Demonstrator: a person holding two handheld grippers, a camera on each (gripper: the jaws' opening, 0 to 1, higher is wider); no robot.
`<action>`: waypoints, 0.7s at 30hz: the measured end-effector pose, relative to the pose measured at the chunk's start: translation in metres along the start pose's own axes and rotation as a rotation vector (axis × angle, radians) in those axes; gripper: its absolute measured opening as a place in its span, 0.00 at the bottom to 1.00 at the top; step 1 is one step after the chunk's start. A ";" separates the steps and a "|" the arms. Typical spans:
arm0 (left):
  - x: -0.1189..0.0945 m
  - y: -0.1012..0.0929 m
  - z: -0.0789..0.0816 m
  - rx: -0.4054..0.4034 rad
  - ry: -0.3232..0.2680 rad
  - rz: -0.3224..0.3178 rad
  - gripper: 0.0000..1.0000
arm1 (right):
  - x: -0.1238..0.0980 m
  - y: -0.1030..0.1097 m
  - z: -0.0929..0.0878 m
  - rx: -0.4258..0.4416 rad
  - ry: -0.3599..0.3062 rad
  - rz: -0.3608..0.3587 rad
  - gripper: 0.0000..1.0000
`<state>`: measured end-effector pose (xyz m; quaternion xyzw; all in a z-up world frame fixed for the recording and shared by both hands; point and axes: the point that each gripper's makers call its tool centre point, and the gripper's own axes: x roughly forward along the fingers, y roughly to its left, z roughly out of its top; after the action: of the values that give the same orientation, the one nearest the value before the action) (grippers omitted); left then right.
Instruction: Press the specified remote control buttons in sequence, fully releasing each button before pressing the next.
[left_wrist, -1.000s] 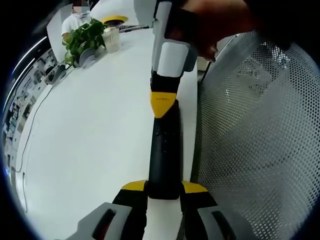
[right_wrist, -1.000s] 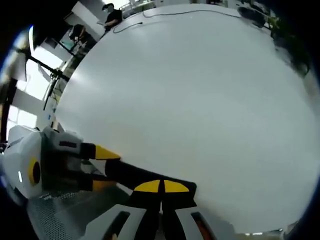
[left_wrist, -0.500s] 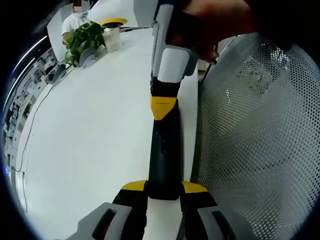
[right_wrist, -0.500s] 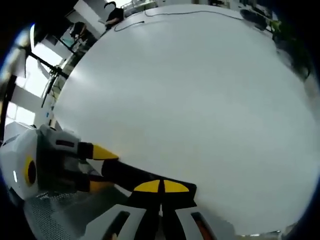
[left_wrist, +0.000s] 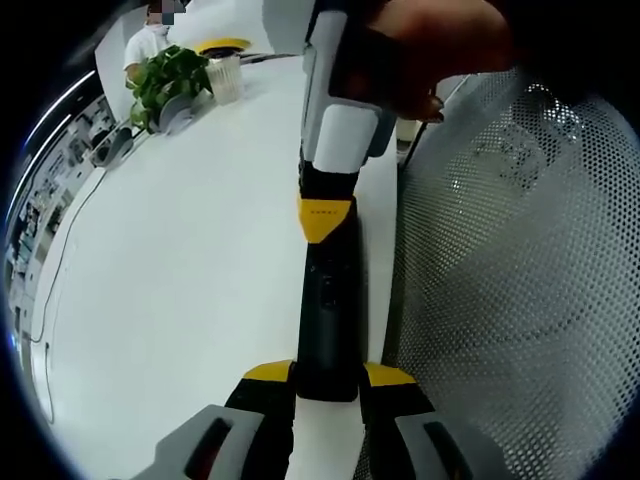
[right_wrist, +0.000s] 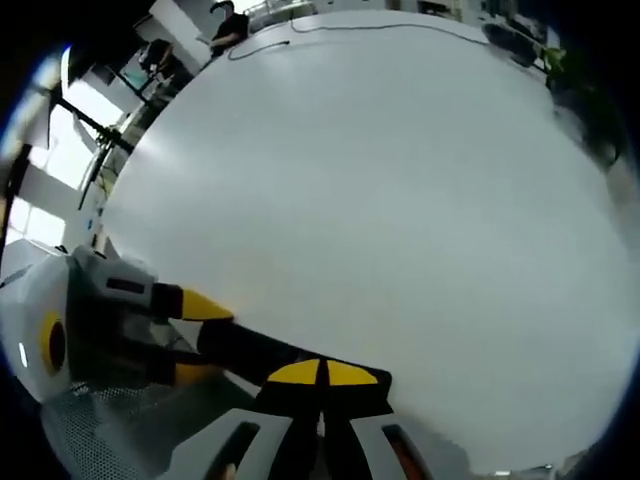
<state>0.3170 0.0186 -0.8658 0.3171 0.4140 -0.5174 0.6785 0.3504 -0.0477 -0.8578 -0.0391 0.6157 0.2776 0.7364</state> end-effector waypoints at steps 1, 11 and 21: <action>0.000 0.000 0.000 -0.001 -0.001 0.000 0.25 | 0.000 0.000 0.000 -0.005 0.000 -0.001 0.00; 0.000 0.000 0.000 -0.006 0.001 0.003 0.25 | -0.001 -0.001 0.000 0.029 0.010 0.014 0.00; 0.001 0.000 0.000 -0.010 -0.001 0.004 0.25 | -0.004 0.008 -0.007 0.107 0.059 0.079 0.00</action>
<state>0.3167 0.0183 -0.8664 0.3142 0.4157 -0.5142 0.6813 0.3401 -0.0457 -0.8534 0.0162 0.6523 0.2719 0.7073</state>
